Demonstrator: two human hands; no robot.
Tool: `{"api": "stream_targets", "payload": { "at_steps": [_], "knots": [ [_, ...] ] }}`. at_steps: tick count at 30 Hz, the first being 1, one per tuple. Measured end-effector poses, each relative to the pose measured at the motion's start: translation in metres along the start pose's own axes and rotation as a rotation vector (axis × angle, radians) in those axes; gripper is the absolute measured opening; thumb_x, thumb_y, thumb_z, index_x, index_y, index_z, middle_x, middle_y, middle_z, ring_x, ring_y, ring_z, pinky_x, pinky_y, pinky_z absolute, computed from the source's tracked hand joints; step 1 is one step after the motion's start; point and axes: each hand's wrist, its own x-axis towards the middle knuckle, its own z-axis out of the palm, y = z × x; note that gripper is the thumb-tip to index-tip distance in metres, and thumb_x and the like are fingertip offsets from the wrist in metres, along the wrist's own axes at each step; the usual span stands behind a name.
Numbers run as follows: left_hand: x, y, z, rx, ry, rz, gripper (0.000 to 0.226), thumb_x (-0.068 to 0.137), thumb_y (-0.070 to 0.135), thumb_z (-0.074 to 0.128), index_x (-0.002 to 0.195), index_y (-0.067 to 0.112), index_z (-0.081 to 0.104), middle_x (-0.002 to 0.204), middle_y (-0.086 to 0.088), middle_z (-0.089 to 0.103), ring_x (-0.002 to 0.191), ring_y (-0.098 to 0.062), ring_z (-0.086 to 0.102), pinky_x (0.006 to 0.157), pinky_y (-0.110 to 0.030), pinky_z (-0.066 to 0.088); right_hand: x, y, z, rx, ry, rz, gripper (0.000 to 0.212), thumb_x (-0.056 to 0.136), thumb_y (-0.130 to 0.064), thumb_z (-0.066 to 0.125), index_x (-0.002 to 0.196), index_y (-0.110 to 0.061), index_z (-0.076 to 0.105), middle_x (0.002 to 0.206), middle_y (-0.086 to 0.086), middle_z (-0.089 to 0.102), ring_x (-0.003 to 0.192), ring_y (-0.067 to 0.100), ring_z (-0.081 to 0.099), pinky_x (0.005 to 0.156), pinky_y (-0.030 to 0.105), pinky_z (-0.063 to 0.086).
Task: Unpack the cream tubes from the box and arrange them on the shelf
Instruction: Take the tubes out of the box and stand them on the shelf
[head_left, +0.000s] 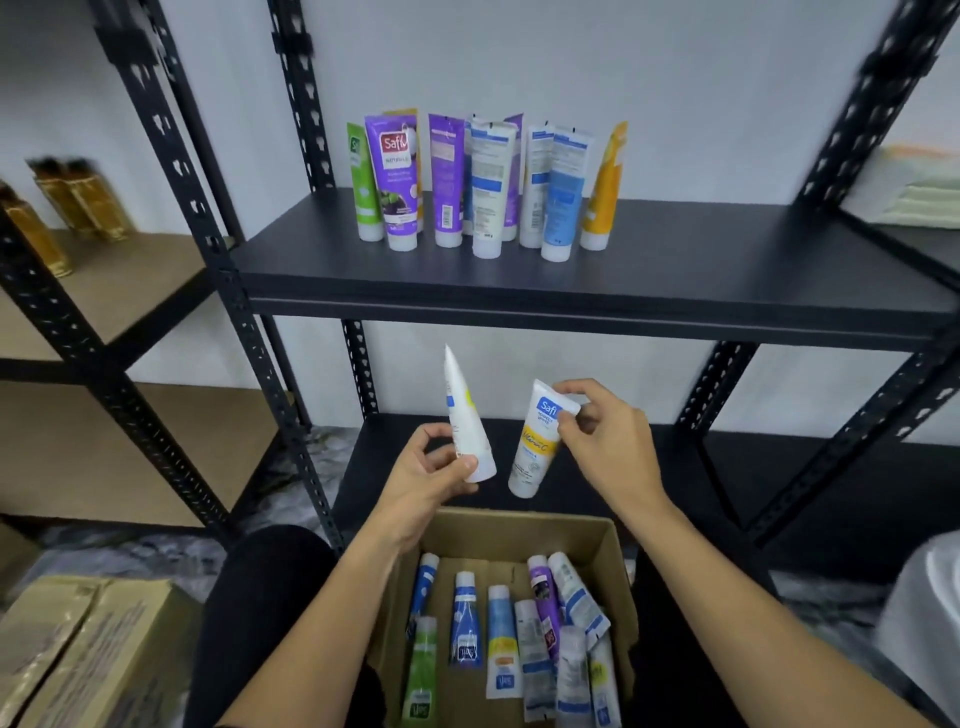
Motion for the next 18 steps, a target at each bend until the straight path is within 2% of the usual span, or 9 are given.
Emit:
{"api": "stream_targets", "payload": {
  "at_steps": [2,5,8,11,15,18],
  "knots": [
    [0.003,0.017,0.005,0.011,-0.005,0.035,0.038,0.085,-0.001,0.067,0.117,0.012,0.049,0.112,-0.018,0.07,0.097,-0.028,0.069,0.072,-0.034,0.059,0.006,-0.014,-0.011,0.002,0.018,-0.017,0.026,0.09,-0.018,0.065,0.114,-0.029,0.064,0.099,-0.002,0.075,0.08,0.006,0.069,0.054,0.014,0.045],
    [0.008,0.048,0.016,0.049,-0.033,0.096,0.042,0.084,0.004,0.069,0.119,0.014,0.048,0.117,-0.017,0.067,0.103,-0.029,0.067,0.076,-0.037,0.057,0.017,-0.037,-0.029,-0.018,0.05,-0.038,0.027,0.089,-0.019,0.065,0.113,-0.032,0.065,0.094,-0.006,0.075,0.076,0.002,0.067,0.053,0.013,0.043],
    [0.015,0.082,0.031,0.078,-0.049,0.151,0.04,0.087,0.002,0.068,0.121,0.013,0.049,0.12,-0.017,0.064,0.106,-0.03,0.066,0.083,-0.042,0.057,0.032,-0.058,-0.051,-0.014,0.102,-0.067,0.027,0.087,-0.018,0.065,0.109,-0.034,0.066,0.089,-0.01,0.075,0.074,0.001,0.067,0.06,0.022,0.053],
    [0.022,0.113,0.049,0.081,-0.045,0.211,0.04,0.086,0.0,0.068,0.12,0.009,0.05,0.112,-0.017,0.064,0.097,-0.027,0.069,0.082,-0.043,0.059,0.047,-0.072,-0.074,0.004,0.159,-0.107,0.027,0.087,-0.018,0.065,0.109,-0.034,0.067,0.089,-0.011,0.075,0.078,0.002,0.07,0.068,0.035,0.06],
    [0.037,0.147,0.074,0.097,-0.029,0.276,0.042,0.083,-0.001,0.072,0.119,0.009,0.052,0.112,-0.018,0.067,0.101,-0.03,0.07,0.083,-0.046,0.059,0.07,-0.091,-0.105,-0.005,0.231,-0.141,0.025,0.089,-0.021,0.066,0.111,-0.032,0.066,0.092,-0.01,0.075,0.078,0.004,0.071,0.066,0.038,0.062],
    [0.049,0.168,0.093,0.133,-0.004,0.321,0.043,0.082,0.004,0.076,0.117,0.014,0.054,0.109,-0.011,0.07,0.101,-0.025,0.07,0.082,-0.038,0.059,0.088,-0.103,-0.126,-0.059,0.281,-0.148,0.026,0.088,-0.022,0.066,0.112,-0.033,0.065,0.091,-0.01,0.075,0.078,0.003,0.07,0.066,0.037,0.062]
  ]
}}
